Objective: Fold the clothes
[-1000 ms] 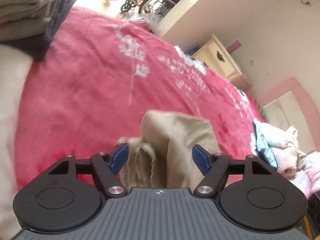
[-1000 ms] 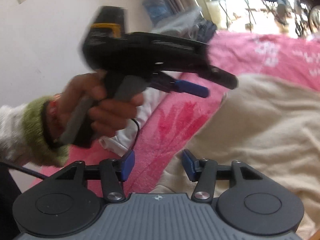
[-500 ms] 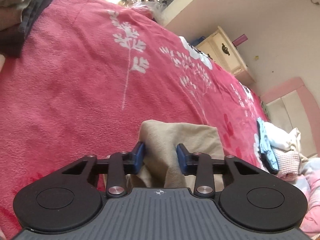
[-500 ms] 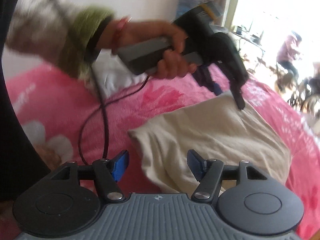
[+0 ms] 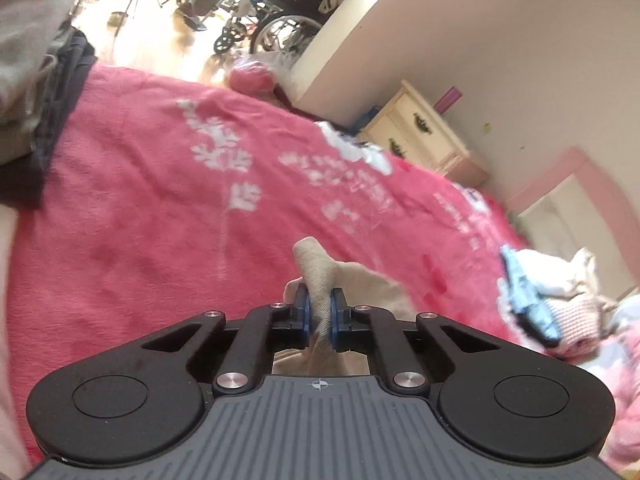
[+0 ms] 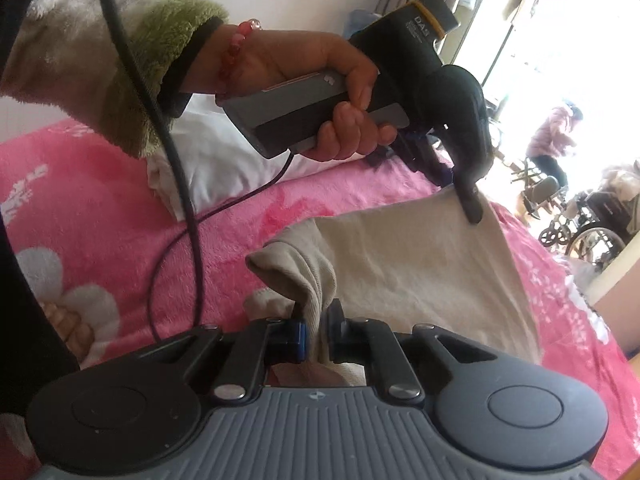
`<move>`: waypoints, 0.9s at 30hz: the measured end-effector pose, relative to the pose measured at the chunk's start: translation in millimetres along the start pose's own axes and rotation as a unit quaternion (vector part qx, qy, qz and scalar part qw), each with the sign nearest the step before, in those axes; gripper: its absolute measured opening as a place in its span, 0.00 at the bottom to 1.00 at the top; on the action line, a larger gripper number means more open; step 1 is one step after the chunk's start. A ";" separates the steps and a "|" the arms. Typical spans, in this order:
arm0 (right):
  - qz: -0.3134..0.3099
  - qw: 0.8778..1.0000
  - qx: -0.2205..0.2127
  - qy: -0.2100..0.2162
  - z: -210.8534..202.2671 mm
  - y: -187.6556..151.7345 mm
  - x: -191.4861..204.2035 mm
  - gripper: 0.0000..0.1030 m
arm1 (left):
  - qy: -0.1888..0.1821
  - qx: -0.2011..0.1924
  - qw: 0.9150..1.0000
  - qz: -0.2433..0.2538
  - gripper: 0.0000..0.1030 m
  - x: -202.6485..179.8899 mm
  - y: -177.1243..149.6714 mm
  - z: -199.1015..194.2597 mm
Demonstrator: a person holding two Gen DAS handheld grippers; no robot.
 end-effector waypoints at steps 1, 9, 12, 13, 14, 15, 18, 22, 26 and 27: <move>0.002 1.000 0.004 0.005 5.2 -1.1 1.9 0.10 | 0.010 0.008 1.000 0.000 0.07 6.1 -4.8 5.1; 0.038 0.998 0.022 0.054 3.1 -14.7 4.8 0.43 | 0.043 -0.033 0.998 0.043 0.24 12.7 -15.0 -3.1; 0.080 0.992 0.026 0.090 -27.0 -18.3 -8.7 0.48 | 0.033 -0.063 0.993 0.092 0.28 -7.6 -10.6 -17.1; 0.091 0.990 0.035 0.097 -34.9 -20.7 -13.3 0.48 | 0.019 -0.063 0.992 0.105 0.30 -15.6 -10.7 -19.6; 0.102 0.989 0.044 0.102 -43.5 -24.6 -19.6 0.48 | 0.005 -0.055 0.992 0.115 0.33 -23.0 -13.4 -19.1; 0.114 0.987 0.050 0.101 -53.9 -29.4 -28.2 0.48 | -0.008 -0.044 0.991 0.123 0.33 -29.6 -17.0 -17.1; 0.138 0.986 0.062 0.067 -73.1 -43.0 -53.0 0.48 | -0.035 0.003 0.987 0.155 0.34 -48.0 -37.3 -1.3; 0.200 0.977 0.068 0.020 -75.8 -59.4 -87.2 0.39 | -0.008 0.050 0.976 0.210 0.34 -56.4 -67.0 23.1; 0.256 0.964 0.069 0.019 -54.5 -69.9 -104.9 0.37 | 0.011 0.048 0.968 0.246 0.34 -50.7 -83.6 26.4; 0.266 0.961 0.068 0.027 -49.2 -72.9 -107.6 0.37 | 0.011 0.047 0.967 0.252 0.34 -50.9 -84.4 24.7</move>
Point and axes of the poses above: each gripper's, at about its wrist camera, not at the fingertips, and z roughly the way its jaws point, x to its left, y to its top, the point moved 3 cm from there along z, roughly the way its jaws point
